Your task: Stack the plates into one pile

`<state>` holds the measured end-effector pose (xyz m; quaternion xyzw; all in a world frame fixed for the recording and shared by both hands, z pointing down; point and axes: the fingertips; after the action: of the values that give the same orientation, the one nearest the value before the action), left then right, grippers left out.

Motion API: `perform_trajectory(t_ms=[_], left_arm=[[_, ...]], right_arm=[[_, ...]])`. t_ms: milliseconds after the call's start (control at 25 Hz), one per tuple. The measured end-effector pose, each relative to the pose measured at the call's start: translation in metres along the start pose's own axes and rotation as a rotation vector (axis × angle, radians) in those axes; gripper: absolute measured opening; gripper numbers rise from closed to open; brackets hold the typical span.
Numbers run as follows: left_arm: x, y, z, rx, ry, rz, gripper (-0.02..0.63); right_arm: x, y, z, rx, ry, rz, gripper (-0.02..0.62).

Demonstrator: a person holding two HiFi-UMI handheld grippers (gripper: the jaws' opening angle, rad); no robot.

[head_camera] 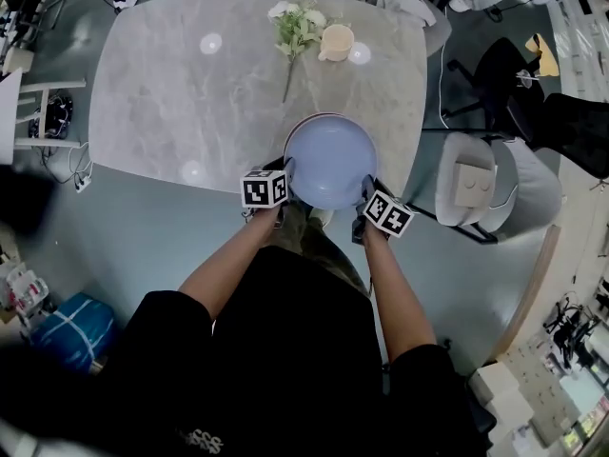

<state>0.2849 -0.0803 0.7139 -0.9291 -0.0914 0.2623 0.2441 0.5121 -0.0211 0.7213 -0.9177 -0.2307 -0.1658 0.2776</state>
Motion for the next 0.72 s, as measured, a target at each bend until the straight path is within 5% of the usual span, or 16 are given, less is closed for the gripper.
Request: perform_trajectory(t_ms=[280, 360, 720], left_arm=[[0.0, -0.001, -0.003, -0.045, -0.051, -0.039, 0.145], [0.0, -0.004, 0.002, -0.031, -0.065, -0.033, 0.183], [-0.015, -0.016, 0.003, -0.013, -0.031, -0.008, 0.189]], right_arm=[[-0.004, 0.003, -0.008, 0.004, -0.016, 0.068, 0.053], [-0.004, -0.002, -0.011, -0.027, -0.009, 0.092, 0.096], [0.0, -0.001, -0.018, -0.064, 0.038, 0.035, 0.13]])
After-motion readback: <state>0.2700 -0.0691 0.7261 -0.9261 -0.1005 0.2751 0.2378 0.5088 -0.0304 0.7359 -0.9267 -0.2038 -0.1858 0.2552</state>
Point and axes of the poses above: the fingertips, and each gripper's own axes: z backward along the fingers, x to its right, y out of its top, and after that the axes turned 5 degrees about -z, right-handed
